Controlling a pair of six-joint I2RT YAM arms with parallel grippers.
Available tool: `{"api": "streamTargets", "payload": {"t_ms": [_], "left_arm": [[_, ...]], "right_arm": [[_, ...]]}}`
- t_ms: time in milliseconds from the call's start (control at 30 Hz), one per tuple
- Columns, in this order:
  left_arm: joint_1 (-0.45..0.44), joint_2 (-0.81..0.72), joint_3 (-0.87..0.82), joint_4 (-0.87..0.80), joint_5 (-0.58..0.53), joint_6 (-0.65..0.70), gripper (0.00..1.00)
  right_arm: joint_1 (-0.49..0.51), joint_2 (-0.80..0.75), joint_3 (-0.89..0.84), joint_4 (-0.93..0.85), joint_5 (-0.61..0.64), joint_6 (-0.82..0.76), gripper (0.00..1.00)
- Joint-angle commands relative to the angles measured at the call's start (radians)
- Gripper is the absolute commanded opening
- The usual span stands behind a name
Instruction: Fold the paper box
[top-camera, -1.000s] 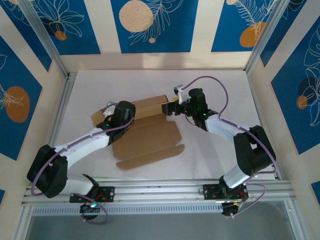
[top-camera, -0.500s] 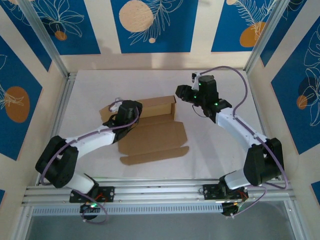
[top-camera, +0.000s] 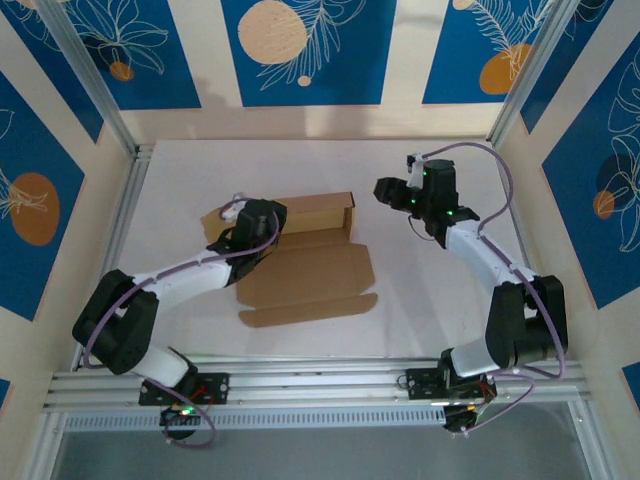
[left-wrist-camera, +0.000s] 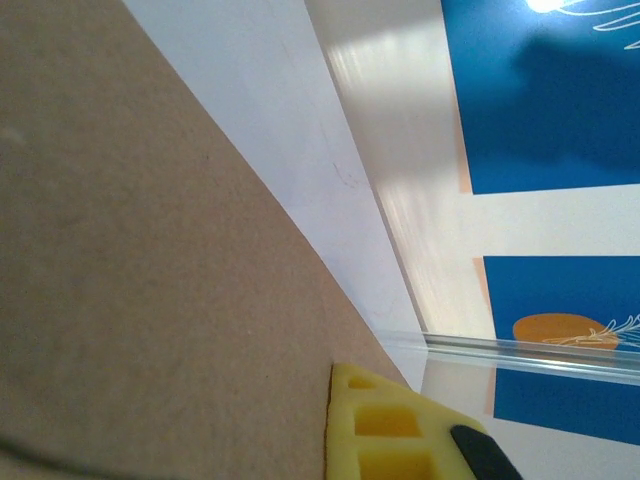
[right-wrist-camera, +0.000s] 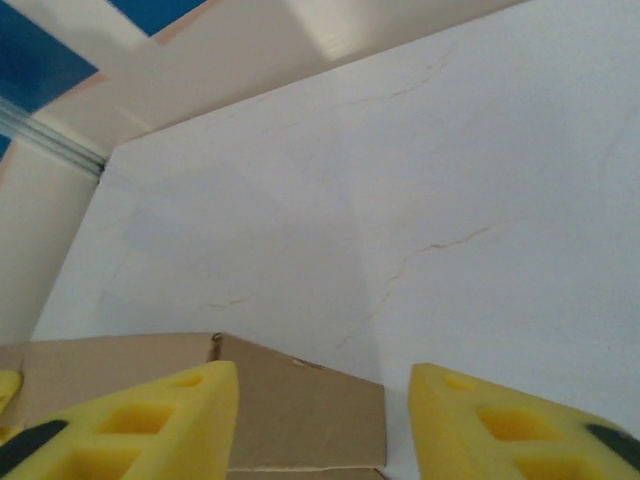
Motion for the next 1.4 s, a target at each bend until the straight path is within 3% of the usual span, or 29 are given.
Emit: {"api": "streamTargets", "payload": {"t_ms": [0,100,333,533,667,867,1200,1367], "left_arm": [[-0.002,-0.006,0.009,-0.065,0.007,0.058,0.0],[-0.003,0.009,0.008,-0.04,0.028,0.055,0.0],[-0.005,0.071,0.022,0.051,0.087,0.027,0.0],[-0.026,0.111,0.053,0.107,0.083,0.015,0.0],[-0.041,0.133,0.059,0.155,0.074,-0.006,0.0],[-0.055,0.196,0.04,0.295,0.097,-0.067,0.0],[-0.061,0.204,0.02,0.342,0.101,-0.091,0.0],[-0.077,0.219,0.026,0.374,0.096,-0.126,0.0]], "right_arm": [[0.036,0.033,0.086,-0.034,-0.148,0.146,0.47],[0.103,-0.027,0.059,-0.056,-0.079,0.3,0.45],[0.149,-0.161,-0.079,-0.026,-0.034,0.706,0.55],[0.285,-0.121,-0.161,0.181,0.018,0.895,0.67],[0.328,-0.077,-0.188,0.238,0.106,1.0,0.65],[0.346,0.045,-0.204,0.471,0.179,1.022,0.55],[0.333,0.157,-0.2,0.605,0.238,0.983,0.47],[0.328,0.249,-0.18,0.779,0.217,1.016,0.38]]}}
